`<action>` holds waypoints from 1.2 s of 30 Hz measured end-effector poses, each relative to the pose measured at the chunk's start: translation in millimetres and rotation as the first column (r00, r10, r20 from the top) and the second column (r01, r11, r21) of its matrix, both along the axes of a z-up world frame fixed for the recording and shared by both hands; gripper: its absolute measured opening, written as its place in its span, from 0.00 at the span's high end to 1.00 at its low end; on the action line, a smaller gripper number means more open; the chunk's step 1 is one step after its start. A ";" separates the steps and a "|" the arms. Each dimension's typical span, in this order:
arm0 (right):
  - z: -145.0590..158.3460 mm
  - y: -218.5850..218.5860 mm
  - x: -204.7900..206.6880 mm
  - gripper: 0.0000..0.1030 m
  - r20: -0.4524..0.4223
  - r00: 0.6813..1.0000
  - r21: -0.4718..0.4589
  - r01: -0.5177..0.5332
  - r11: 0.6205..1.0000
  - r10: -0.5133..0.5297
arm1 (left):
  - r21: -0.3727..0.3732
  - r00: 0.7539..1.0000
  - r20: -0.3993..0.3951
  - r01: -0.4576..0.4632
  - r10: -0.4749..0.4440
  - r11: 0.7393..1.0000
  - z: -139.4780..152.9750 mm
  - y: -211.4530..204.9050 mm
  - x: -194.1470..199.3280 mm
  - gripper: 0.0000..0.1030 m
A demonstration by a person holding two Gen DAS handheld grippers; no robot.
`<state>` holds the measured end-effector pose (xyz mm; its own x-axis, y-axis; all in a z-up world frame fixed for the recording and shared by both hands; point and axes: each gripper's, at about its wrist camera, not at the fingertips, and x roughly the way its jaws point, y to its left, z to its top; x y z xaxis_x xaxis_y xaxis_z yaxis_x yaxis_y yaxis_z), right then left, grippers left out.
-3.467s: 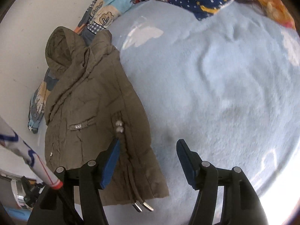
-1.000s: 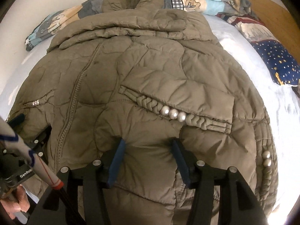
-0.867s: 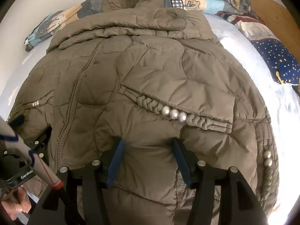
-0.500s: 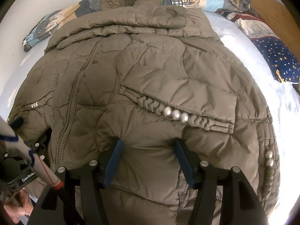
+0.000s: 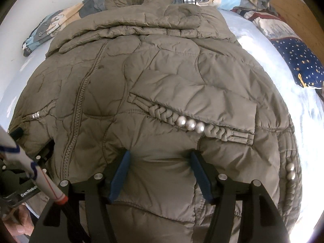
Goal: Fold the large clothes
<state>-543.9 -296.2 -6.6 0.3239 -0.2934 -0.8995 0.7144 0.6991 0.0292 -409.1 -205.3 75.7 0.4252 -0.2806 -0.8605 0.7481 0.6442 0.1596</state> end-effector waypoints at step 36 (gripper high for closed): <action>168.9 -97.7 78.0 0.34 0.304 0.953 0.020 -0.013 1.000 0.006 | -0.280 0.985 -0.136 -0.140 0.105 0.950 92.2 -57.8 183.9 0.03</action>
